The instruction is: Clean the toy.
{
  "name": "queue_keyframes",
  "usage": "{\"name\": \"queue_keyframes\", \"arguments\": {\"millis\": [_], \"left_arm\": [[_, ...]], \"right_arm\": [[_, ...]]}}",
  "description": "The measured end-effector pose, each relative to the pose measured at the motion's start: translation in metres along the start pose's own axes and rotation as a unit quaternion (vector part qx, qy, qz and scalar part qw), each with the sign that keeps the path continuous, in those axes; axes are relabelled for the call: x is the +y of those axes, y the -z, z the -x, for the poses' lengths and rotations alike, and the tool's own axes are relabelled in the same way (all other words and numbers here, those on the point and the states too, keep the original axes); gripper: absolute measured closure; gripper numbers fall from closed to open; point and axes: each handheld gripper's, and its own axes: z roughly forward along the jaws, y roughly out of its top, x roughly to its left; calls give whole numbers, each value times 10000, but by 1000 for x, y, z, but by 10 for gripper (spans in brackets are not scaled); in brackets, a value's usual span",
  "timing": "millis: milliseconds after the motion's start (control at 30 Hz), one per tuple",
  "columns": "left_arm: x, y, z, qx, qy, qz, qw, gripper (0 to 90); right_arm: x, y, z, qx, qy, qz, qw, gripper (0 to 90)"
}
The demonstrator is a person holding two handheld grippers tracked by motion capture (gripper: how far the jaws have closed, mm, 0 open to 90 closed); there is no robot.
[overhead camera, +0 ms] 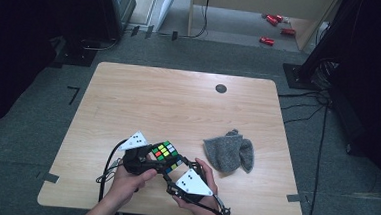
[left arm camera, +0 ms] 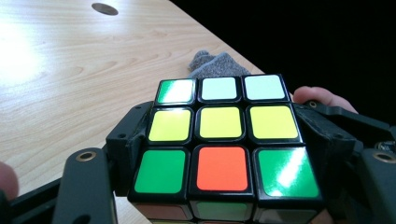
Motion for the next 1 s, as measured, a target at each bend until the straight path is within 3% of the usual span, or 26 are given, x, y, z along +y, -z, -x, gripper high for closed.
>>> {"name": "queue_keyframes", "arguments": {"millis": [200,367,500,733,800,900,1000], "left_arm": [[0,1,-2,-36,-81,19,10000,344],[2,6,-4,10,-82,217,9997,345],[4,14,-10,101,-53,398,9991,345],[7,22,-18,215,-49,542,9983,345],[7,23,-19,252,-48,587,9979,345],[6,24,-20,432,-207,605,9970,345],[5,24,-21,570,-319,594,9961,345]], "right_arm": [[-3,-3,5,175,-16,-166,9997,332],[-1,-1,11,275,-87,-178,9994,306],[-2,2,20,175,-166,-228,9994,314],[2,11,48,-8,-572,-282,9980,307],[3,14,57,-112,-653,-346,9972,302],[5,21,74,-446,-726,-457,9953,287],[4,30,97,-949,-936,-624,9891,270]]}}
